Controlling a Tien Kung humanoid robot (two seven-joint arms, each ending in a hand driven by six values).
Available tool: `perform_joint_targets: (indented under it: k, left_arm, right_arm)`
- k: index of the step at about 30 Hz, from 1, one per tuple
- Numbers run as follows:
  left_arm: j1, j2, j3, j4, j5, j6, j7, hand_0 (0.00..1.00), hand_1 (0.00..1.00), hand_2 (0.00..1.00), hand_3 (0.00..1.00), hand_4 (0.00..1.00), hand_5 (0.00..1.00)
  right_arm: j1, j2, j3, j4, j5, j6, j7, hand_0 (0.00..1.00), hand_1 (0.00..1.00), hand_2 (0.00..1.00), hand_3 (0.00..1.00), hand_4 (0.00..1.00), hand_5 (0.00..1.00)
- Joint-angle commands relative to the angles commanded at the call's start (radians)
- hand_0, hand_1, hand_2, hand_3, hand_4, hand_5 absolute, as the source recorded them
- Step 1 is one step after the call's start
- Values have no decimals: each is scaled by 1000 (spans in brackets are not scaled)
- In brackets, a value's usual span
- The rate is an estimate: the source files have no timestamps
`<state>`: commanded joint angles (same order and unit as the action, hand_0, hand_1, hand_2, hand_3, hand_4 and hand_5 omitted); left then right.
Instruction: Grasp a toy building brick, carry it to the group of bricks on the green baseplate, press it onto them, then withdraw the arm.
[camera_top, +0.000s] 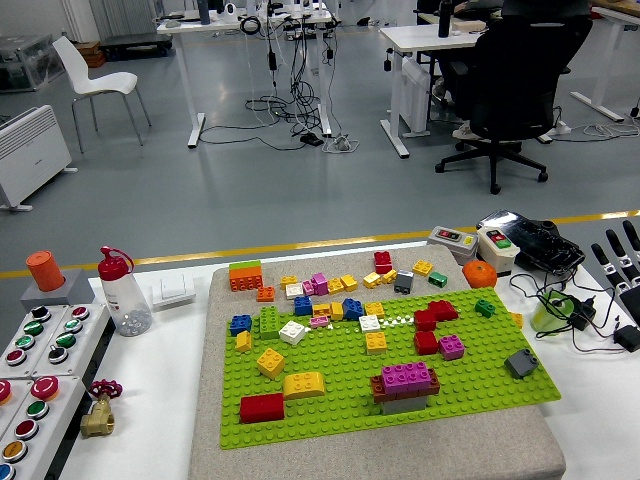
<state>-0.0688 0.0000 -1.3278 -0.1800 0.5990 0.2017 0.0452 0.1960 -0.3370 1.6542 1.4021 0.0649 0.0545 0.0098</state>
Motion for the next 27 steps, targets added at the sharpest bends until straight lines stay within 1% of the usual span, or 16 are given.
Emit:
perform_joint_targets:
  k: [10, 20, 21, 27]
  left_arm:
    - [8, 0, -1, 0, 10, -1, 5, 724, 751, 820, 705, 480, 998]
    - [7, 0, 12, 0, -4, -2, 2, 724, 752, 820, 705, 482, 998]
    - [7, 0, 13, 0, -5, -1, 3, 724, 752, 822, 706, 480, 998]
    - [12, 0, 8, 0, 6, 5, 11, 724, 761, 829, 709, 481, 998]
  right_arm:
    - [-4, -4, 6, 0, -5, 1, -8, 848, 806, 813, 768, 491, 583]
    - [-10, -5, 15, 3, -14, -6, -12, 848, 808, 814, 767, 488, 585]
    - [-11, -5, 17, 3, -15, -7, -13, 848, 807, 814, 765, 481, 600]
    - [-27, -1, 37, 4, -24, -12, -20, 849, 809, 816, 762, 479, 600]
